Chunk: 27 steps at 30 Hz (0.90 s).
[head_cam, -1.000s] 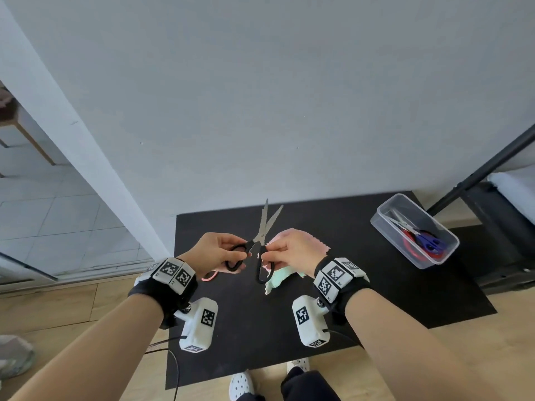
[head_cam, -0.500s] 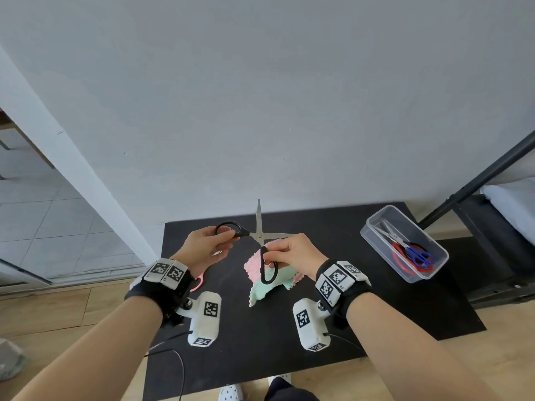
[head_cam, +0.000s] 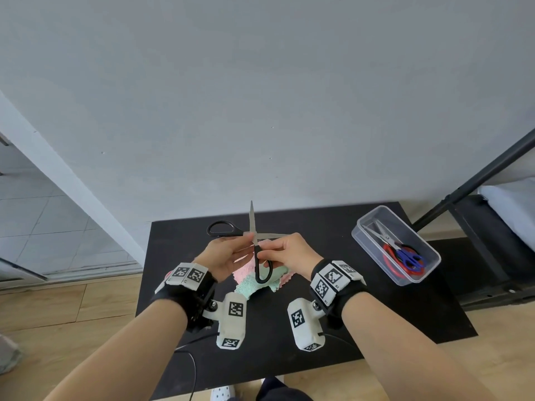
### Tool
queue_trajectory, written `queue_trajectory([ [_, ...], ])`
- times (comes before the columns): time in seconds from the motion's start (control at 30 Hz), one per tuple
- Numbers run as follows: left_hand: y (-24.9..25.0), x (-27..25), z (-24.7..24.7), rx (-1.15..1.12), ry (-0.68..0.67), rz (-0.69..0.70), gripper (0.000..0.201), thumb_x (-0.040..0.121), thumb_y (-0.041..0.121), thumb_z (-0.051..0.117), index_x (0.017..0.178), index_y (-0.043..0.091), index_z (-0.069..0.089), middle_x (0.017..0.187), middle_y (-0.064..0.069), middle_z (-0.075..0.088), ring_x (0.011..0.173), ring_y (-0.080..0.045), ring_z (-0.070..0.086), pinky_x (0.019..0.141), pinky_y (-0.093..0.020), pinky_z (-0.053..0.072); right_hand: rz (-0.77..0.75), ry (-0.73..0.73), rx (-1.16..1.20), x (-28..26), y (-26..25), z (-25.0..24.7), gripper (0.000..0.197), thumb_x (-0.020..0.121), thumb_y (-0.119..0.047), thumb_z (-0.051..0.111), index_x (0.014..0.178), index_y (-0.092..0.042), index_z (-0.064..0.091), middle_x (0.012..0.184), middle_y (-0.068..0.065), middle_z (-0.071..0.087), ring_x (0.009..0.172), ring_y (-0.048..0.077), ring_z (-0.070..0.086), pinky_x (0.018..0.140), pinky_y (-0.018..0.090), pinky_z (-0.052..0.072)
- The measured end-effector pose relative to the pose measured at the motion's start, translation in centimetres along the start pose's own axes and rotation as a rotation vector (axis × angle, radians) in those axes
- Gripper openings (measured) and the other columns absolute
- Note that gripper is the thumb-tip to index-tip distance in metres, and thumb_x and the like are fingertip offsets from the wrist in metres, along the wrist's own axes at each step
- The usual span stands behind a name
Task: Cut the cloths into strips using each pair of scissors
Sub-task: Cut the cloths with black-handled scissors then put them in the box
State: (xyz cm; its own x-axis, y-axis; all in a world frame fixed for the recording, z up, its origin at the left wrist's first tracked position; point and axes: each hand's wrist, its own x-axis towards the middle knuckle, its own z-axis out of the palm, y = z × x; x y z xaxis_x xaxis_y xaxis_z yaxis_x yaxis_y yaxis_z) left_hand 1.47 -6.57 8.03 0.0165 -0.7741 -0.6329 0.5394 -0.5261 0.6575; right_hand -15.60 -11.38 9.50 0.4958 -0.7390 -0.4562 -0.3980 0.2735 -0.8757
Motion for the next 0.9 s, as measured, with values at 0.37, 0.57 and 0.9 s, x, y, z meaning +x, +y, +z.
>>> queue_trajectory([
  [0.37, 0.6, 1.2, 0.5, 0.022, 0.123, 0.067, 0.011, 0.09, 0.003, 0.059, 0.099, -0.001, 0.066, 0.075, -0.008, 0.072, 0.067, -0.015, 0.071, 0.075, -0.026, 0.058, 0.056, -0.043, -0.093, -0.1, 2.5, -3.8, 0.014, 0.079, -0.004, 0.075, 0.093, -0.003, 0.072, 0.075, 0.009, 0.068, 0.064, 0.013, 0.062, 0.075, 0.026, 0.058],
  [0.57, -0.3, 1.9, 0.4, 0.058, 0.159, 0.031, 0.013, 0.089, 0.004, 0.061, 0.1, 0.0, 0.066, 0.086, -0.012, 0.071, 0.075, -0.019, 0.069, 0.071, -0.026, 0.058, 0.089, 0.089, -0.354, 1.4, 5.2, -7.0, 0.016, 0.078, -0.005, 0.073, 0.094, -0.005, 0.073, 0.08, 0.002, 0.069, 0.075, 0.016, 0.066, 0.076, 0.026, 0.057],
  [0.9, -2.9, 3.7, 0.7, 0.101, 0.143, -0.023, 0.022, 0.088, 0.01, 0.064, 0.107, -0.001, 0.066, 0.093, -0.01, 0.071, 0.088, -0.021, 0.069, 0.084, -0.031, 0.055, 0.255, 0.174, -0.689, 5.8, 9.2, -7.4, 0.042, 0.086, -0.03, 0.066, 0.122, -0.011, 0.06, 0.117, 0.006, 0.066, 0.108, 0.022, 0.06, 0.089, 0.029, 0.046],
])
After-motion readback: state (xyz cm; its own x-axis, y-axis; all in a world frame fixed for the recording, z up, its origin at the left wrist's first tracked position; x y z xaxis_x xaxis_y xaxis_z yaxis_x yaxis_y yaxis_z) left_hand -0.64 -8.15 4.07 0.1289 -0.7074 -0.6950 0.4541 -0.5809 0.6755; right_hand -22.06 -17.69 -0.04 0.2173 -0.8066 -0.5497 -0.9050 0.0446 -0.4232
